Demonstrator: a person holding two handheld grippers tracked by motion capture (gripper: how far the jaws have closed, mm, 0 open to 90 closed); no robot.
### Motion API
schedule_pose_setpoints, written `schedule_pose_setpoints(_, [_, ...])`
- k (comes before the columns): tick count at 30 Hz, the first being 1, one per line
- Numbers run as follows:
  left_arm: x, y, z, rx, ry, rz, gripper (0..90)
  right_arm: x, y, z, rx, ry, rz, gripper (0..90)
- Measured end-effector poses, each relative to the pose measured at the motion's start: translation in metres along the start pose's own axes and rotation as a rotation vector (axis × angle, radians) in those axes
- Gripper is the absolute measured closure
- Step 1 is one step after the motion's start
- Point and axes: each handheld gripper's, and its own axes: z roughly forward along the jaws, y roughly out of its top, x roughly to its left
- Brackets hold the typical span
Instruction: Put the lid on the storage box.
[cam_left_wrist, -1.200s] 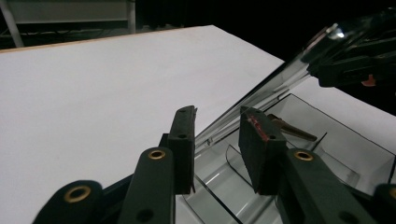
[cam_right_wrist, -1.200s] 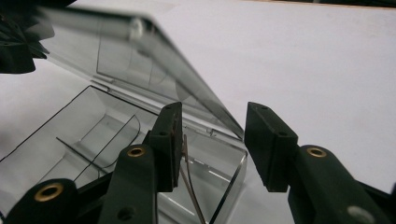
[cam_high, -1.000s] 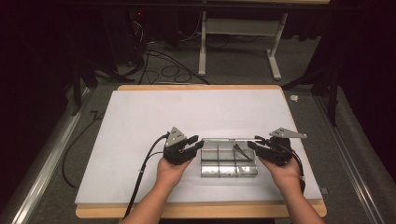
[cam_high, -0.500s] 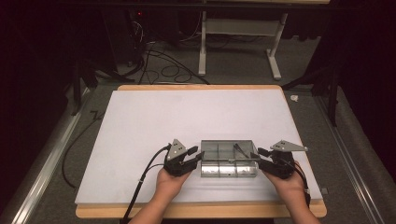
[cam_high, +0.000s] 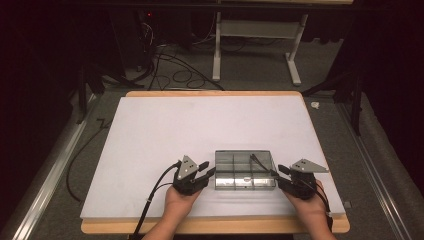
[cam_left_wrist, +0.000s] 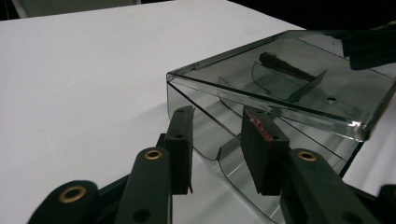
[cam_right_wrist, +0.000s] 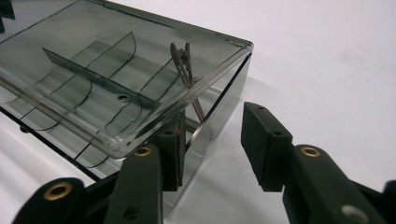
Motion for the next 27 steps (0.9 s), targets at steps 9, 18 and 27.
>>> schedule_pose_setpoints(9, [-0.001, 0.000, 0.001, -0.014, -0.004, -0.013, 65.7, 0.002, 0.002, -0.005, -0.030, -0.035, -0.018, 64.5])
schedule_pose_setpoints(18, [-0.003, -0.001, 0.002, -0.002, 0.006, 0.004, 66.5, -0.005, 0.001, -0.002, -0.022, -0.055, 0.014, 64.5])
schedule_pose_setpoints(27, [-0.005, -0.003, 0.001, 0.010, 0.033, 0.028, 66.7, -0.002, 0.000, 0.004, 0.003, -0.079, -0.003, 65.1])
